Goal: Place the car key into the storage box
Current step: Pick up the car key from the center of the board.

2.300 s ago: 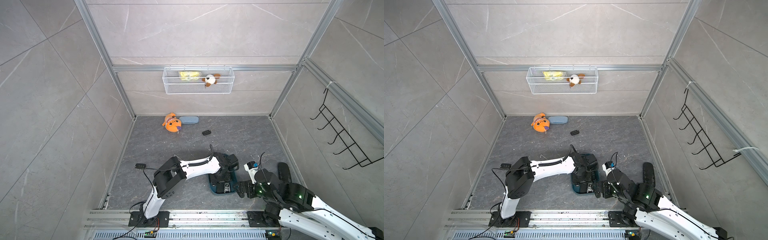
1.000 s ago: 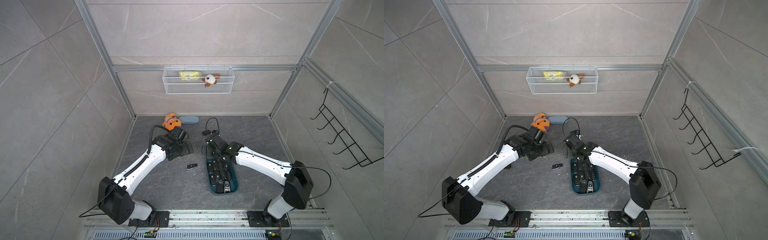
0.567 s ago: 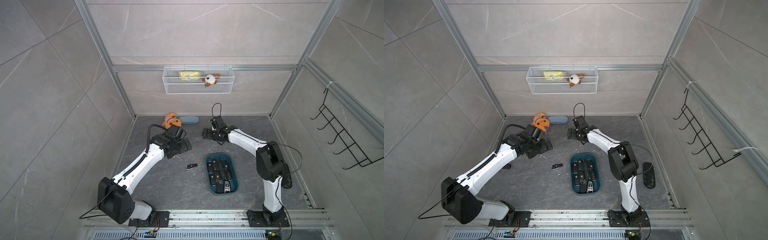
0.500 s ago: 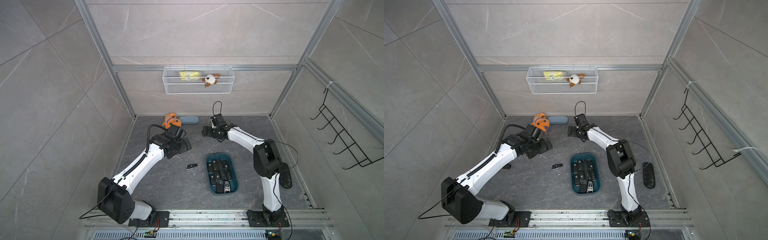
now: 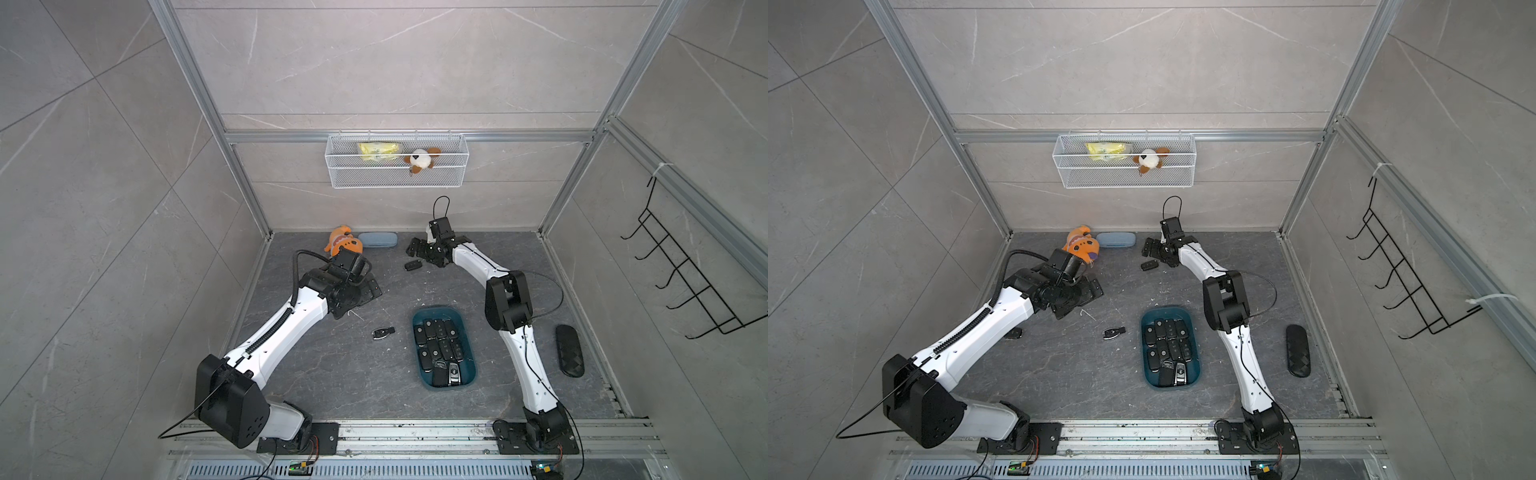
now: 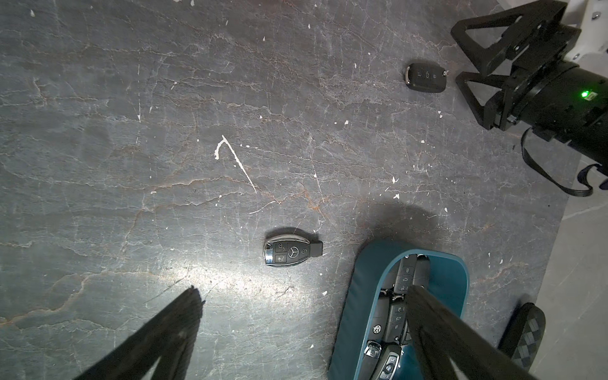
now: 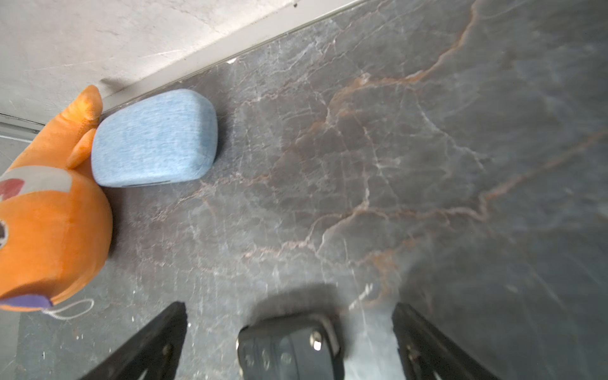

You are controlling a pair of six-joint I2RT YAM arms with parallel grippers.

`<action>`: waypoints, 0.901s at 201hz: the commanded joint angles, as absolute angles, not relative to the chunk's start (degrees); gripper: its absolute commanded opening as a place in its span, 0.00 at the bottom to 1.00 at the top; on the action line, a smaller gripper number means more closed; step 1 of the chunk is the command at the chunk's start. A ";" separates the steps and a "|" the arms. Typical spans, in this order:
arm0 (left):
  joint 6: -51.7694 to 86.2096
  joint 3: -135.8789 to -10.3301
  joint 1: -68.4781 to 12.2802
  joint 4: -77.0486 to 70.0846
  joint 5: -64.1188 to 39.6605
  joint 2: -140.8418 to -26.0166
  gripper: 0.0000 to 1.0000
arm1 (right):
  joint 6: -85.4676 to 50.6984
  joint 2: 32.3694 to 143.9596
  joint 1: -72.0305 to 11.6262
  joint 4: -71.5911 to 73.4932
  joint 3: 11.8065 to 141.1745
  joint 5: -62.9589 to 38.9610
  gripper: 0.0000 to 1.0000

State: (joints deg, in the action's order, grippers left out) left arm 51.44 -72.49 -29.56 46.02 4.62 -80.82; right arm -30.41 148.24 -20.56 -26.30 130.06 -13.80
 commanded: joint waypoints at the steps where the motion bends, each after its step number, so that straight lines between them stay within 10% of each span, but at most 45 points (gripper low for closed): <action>1: 52.48 -74.09 -29.10 46.87 6.35 -80.73 1.00 | -31.47 152.55 -21.00 -29.11 134.73 -20.20 1.00; 181: 49.67 -70.53 -26.34 45.44 4.92 -80.69 1.00 | -22.68 138.70 -30.12 -30.09 112.97 -12.81 1.00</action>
State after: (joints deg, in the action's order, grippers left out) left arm 50.74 -71.40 -26.68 45.91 5.67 -82.02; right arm -26.85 137.86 -28.84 -21.80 111.24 -20.56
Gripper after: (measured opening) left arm 0.999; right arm 0.996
